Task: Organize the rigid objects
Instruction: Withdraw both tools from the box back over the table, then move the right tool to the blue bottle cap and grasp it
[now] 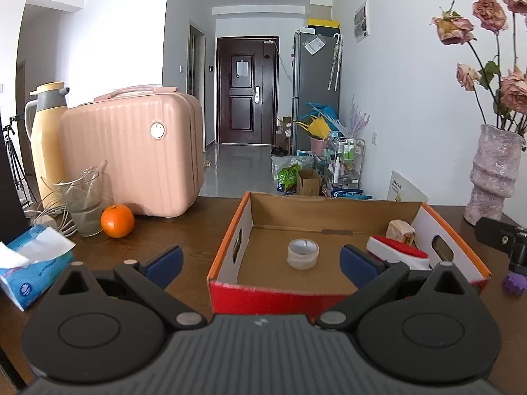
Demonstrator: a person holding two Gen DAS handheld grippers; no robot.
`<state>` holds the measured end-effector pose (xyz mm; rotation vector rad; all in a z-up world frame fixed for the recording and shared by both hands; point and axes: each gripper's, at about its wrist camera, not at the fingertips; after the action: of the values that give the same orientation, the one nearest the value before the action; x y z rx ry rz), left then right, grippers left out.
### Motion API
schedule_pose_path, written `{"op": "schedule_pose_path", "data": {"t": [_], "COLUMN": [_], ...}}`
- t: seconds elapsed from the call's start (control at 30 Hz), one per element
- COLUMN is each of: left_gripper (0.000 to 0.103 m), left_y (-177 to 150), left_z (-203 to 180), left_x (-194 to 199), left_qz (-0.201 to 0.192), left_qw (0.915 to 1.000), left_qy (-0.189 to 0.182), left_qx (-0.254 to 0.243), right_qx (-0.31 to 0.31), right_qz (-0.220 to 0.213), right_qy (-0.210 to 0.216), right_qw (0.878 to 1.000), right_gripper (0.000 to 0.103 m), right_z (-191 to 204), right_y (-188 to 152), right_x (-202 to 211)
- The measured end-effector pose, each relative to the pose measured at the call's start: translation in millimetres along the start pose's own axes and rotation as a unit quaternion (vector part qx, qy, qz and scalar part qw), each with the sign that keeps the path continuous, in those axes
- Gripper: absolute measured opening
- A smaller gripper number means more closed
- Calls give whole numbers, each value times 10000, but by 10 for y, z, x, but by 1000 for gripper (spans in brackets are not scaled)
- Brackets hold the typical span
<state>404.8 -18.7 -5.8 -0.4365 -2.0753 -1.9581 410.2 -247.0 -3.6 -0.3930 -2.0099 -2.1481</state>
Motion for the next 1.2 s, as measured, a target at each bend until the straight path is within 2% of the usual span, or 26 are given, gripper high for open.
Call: {"op": "schedule_pose_path", "data": {"t": [0.3,0.5,0.9,1.2], "left_gripper": [103,103,103,103], "left_y": [-190,-308,-641,-786], "left_z": [-19,-39,5,50], "left_x": [392,575,800,845], "left_qz": [-83,-47,397,570], "left_qw": [9999,9999,9986,9974], "left_qy": [-49,-76,-320,-414], "left_qx": [-39,-82,-122,-171], "right_qx": [16,-1,170,301], "right_qz": [-82,17,378,446], "right_qy": [3,30,-41,-85], "right_qw": [10000,10000,9991,9985], "right_gripper": [103,103,103,103], "right_z": [-5,-19,-54,-14], "right_y": [-218,-396,-831,-959], "right_x": [435,631,911,972]}}
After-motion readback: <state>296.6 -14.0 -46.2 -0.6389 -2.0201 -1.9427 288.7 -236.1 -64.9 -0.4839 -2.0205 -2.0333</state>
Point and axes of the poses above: each gripper's, at about its wrist camera, not at the fingertips, and x roughly against the way its jaws point, z to its left, y to its top, and after that the axes turned 8 degrees about -y, right-handed
